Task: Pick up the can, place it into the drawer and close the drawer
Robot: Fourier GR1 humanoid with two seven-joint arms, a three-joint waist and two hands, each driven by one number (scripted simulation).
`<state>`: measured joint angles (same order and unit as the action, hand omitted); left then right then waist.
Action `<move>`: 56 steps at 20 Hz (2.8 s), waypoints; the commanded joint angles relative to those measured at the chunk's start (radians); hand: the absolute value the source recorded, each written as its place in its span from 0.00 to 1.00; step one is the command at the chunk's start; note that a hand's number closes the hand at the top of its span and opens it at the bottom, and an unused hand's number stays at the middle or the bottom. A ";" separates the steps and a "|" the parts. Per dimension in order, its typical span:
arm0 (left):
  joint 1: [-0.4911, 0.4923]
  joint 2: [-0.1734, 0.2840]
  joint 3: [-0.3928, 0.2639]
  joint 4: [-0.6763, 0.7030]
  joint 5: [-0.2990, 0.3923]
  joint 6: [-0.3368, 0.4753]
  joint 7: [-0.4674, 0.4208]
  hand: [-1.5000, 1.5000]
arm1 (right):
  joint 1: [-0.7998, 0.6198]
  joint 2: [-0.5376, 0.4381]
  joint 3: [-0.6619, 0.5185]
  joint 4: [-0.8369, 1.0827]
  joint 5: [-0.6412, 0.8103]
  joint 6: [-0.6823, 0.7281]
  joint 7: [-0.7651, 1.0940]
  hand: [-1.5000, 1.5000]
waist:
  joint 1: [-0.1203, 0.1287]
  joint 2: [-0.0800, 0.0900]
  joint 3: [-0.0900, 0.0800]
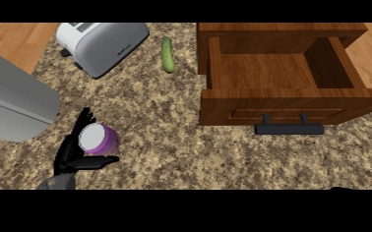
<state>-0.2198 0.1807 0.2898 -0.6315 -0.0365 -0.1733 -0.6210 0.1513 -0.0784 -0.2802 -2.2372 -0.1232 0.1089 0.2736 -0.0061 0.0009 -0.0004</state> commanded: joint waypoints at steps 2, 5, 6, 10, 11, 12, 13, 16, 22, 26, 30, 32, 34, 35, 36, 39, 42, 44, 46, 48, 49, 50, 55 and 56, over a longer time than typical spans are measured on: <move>-0.138 0.057 0.010 0.135 0.012 -0.067 0.005 0.00 | -0.097 -0.022 0.019 0.008 0.038 -0.040 0.076 0.00 | -0.002 0.002 -0.001; -0.134 0.018 -0.031 0.145 -0.016 -0.062 -0.043 0.00 | 0.063 0.017 -0.020 -0.052 -0.031 0.027 -0.013 0.00 | -0.009 0.000 0.000; -0.155 0.000 -0.046 0.183 -0.032 -0.055 -0.051 0.00 | -0.024 0.015 0.026 -0.031 0.031 -0.018 0.032 0.00 | -0.005 0.001 -0.001; -0.147 0.000 -0.051 0.164 -0.001 -0.118 -0.043 1.00 | -0.057 -0.015 -0.019 -0.038 0.018 -0.033 0.079 0.00 | 0.000 0.000 0.000; -0.197 -0.007 -0.054 0.241 -0.024 -0.117 -0.090 1.00 | -0.002 0.018 0.003 -0.050 0.029 -0.013 0.020 0.00 | -0.009 0.002 -0.001; -0.149 0.018 -0.056 0.223 -0.016 -0.156 -0.115 1.00 | -0.085 -0.009 -0.005 -0.026 0.021 -0.043 0.078 0.00 | -0.001 0.001 0.000; -0.160 0.024 -0.046 0.223 0.000 -0.180 -0.109 1.00 | 0.047 0.075 0.063 -0.031 0.084 -0.010 -0.049 0.00 | -0.003 0.001 0.000; -0.179 0.030 -0.049 0.264 -0.007 -0.180 -0.152 1.00 | -0.060 -0.005 0.005 0.003 0.054 -0.021 0.036 0.00 | -0.001 0.001 0.000; -0.320 -0.075 0.026 0.292 0.045 0.074 -0.095 1.00 | -0.015 0.001 -0.008 -0.040 0.017 0.012 0.003 0.00 | -0.011 0.002 -0.001; -0.380 -0.083 0.041 0.317 0.075 0.072 -0.085 1.00 | -0.103 -0.042 -0.052 0.022 -0.008 -0.011 0.054 0.00 | -0.008 0.003 -0.001; -0.403 -0.141 0.020 0.265 0.085 0.116 -0.074 1.00 | -0.059 -0.005 -0.034 0.039 0.052 -0.015 -0.029 0.00 | -0.004 0.001 0.000; -0.460 -0.118 0.028 0.257 0.093 0.111 -0.025 1.00 | 0.061 0.020 -0.042 -0.012 0.023 0.036 -0.081 0.00 | -0.010 0.000 0.000; -0.476 -0.178 -0.029 0.202 0.097 0.159 0.051 1.00 | -0.050 0.013 -0.004 -0.020 0.071 -0.034 0.022 0.00 | 0.000 -0.003 0.000; -0.498 -0.179 -0.052 0.152 0.111 0.179 0.117 1.00 | -0.076 0.003 -0.005 0.009 0.089 -0.039 0.009 0.00 | 0.008 -0.006 0.001; -0.487 -0.168 -0.040 0.108 0.099 0.157 0.154 1.00 | -0.027 -0.012 -0.023 -0.044 0.042 -0.002 0.035 0.00 | 0.006 -0.005 0.001; -0.539 -0.178 -0.091 0.034 0.075 0.216 0.218 1.00 | -0.088 -0.008 -0.014 -0.007 0.072 -0.044 0.057 0.00 | 0.014 -0.007 0.001; -0.593 -0.180 -0.150 -0.044 0.126 0.241 0.326 1.00 | -0.027 -0.010 -0.035 -0.054 0.030 -0.008 0.041 0.00 | 0.006 -0.010 0.001; -0.607 -0.180 -0.248 -0.063 0.212 0.306 0.371 1.00 | -0.004 0.007 -0.028 -0.038 0.043 0.005 -0.011 0.00 | -0.006 -0.007 0.001; -0.647 -0.180 -0.269 -0.149 0.225 0.327 0.466 1.00 | -0.040 -0.013 -0.044 0.014 0.045 -0.004 0.005 0.00 | 0.002 -0.008 0.001; -0.605 -0.181 -0.293 -0.270 0.203 0.336 0.533 1.00 | -0.040 -0.026 -0.065 -0.078 0.001 -0.013 0.077 0.00 | 0.007 -0.009 0.001; -0.676 -0.181 -0.266 -0.255 0.213 0.334 0.584 1.00 | -0.037 -0.022 -0.079 -0.008 0.000 0.005 0.000 0.00 | 0.004 -0.006 0.001; -0.667 -0.181 -0.317 -0.274 0.248 0.369 0.579 1.00 | -0.039 -0.007 -0.044 -0.023 0.036 -0.009 0.019 0.00 | 0.000 -0.005 0.001; -0.796 -0.181 -0.407 -0.346 0.235 0.511 0.751 1.00 | -0.049 -0.022 -0.065 -0.012 0.014 -0.001 0.015 0.00 | -0.008 -0.005 0.001; -0.848 -0.181 -0.358 -0.297 0.214 0.498 0.738 1.00 | -0.112 -0.051 -0.080 0.002 0.012 -0.025 0.064 0.00 | -0.006 -0.001 0.001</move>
<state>-0.9669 0.0005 -0.0491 -0.9242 0.1824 0.2642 0.0403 0.0755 -0.1063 -0.3401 -2.2474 -0.0962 0.0914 0.3114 -0.0073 -0.0033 0.0005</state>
